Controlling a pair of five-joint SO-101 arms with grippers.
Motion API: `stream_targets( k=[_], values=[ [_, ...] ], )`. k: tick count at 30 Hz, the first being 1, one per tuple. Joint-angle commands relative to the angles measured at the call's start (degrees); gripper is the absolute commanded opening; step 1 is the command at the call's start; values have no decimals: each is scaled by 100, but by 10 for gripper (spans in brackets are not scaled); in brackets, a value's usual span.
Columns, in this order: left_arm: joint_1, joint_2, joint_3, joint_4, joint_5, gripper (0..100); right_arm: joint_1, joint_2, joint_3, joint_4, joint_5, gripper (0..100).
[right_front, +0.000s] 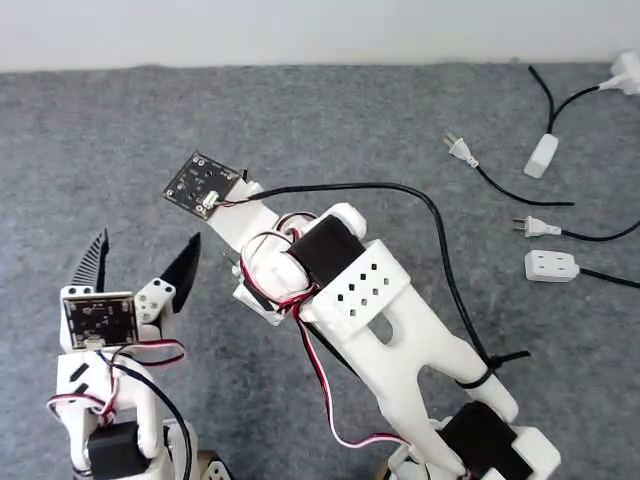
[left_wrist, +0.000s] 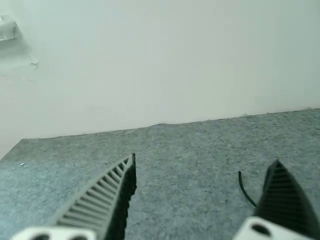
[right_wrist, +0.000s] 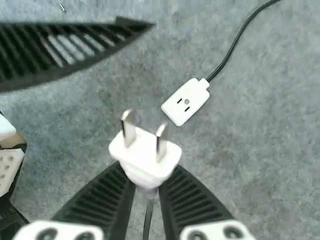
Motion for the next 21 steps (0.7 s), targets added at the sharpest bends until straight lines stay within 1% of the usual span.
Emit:
stream_targets(
  k=[1, 5, 9, 11, 14, 16, 17, 21],
  values=[
    [-343, -70, 31, -448, 9, 397, 84, -31, 202, -163, 211, 8],
    [-369, -70, 40, -448, 18, 397, 374, 198, 510, -462, 264, 8],
    [-369, -70, 57, -457, 18, 397, 892, 462, 501, -743, 255, 17],
    [-369, -70, 57, -466, 18, 397, 1095, 673, 501, -734, 255, 71],
    [-369, -70, 66, -466, 18, 397, 1349, 1033, 519, -716, 255, 210],
    [-369, -70, 66, -466, 18, 397, 1499, 1323, 519, -734, 255, 279],
    [-369, -70, 66, -466, 18, 397, 1534, 1473, 519, -760, 255, 292],
    [-369, -70, 66, -466, 9, 397, 1578, 1912, 492, -919, 264, 277]
  ],
)
